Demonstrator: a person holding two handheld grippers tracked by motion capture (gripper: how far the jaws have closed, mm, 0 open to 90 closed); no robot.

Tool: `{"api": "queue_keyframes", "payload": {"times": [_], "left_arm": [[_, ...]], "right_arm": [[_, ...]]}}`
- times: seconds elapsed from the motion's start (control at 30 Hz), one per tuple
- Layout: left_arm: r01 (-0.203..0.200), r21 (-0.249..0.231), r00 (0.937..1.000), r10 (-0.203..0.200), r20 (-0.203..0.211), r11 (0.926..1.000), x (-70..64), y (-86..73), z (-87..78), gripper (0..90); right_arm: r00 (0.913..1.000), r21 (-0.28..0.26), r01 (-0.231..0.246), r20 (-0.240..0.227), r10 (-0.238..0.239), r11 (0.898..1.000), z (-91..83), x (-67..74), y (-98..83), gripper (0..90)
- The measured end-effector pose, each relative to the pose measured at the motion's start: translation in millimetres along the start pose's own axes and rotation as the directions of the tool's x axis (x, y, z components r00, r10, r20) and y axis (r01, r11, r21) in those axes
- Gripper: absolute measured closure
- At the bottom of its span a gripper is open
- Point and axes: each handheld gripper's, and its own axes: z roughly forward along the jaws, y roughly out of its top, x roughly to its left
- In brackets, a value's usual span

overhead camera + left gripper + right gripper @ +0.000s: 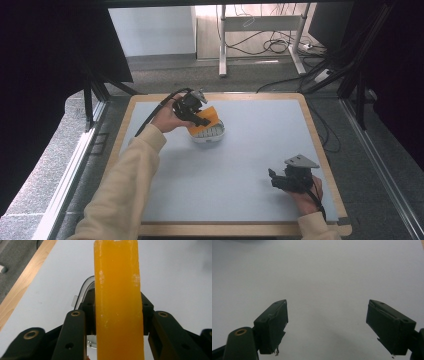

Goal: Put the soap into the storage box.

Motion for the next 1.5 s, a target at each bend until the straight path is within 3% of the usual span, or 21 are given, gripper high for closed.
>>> {"api": "queue_keyframes", "payload": {"times": [0.2,0.37,0.47,0.5,0.9,1.37,1.5], "left_arm": [[-0.018,0.026,0.9998,0.018,0.01,0.9995,6.9,1.2,8.9,62.0],[-0.016,0.02,0.9996,0.016,0.024,0.9997,12.7,2.7,14.3,62.1],[-0.033,0.032,0.999,0.032,0.032,0.9989,15.5,3.6,20.1,62.1],[-0.055,0.044,0.9978,0.053,0.04,0.9975,17.5,4.3,24.7,62.0],[-0.091,0.077,0.9937,0.085,0.072,0.9929,24.9,-1.4,47.4,62.0],[-0.093,0.108,0.9944,0.087,0.06,0.9898,24.1,-4.2,68.7,61.9],[-0.095,0.091,0.9948,0.091,0.045,0.9913,23.4,-3.6,68.3,59.8]], "right_arm": [[1.0,0.0,0.0,-0.001,0.0,1.0,0.1,-0.4,-0.3,17.8],[1.0,0.002,-0.003,-0.002,0.003,1.0,0.2,-0.5,-0.1,17.8],[1.0,0.001,-0.002,-0.002,0.002,1.0,0.3,-0.1,0.0,17.8],[1.0,0.0,-0.002,-0.003,0.002,1.0,0.3,-0.4,-0.1,17.8],[1.0,0.004,-0.004,-0.003,0.004,1.0,1.2,-1.3,-0.6,17.8],[1.0,0.01,0.0,-0.005,0.0,1.0,2.1,-1.3,-1.2,17.7],[1.0,0.01,-0.001,-0.007,0.001,1.0,2.3,-1.4,-1.4,17.7]]}}
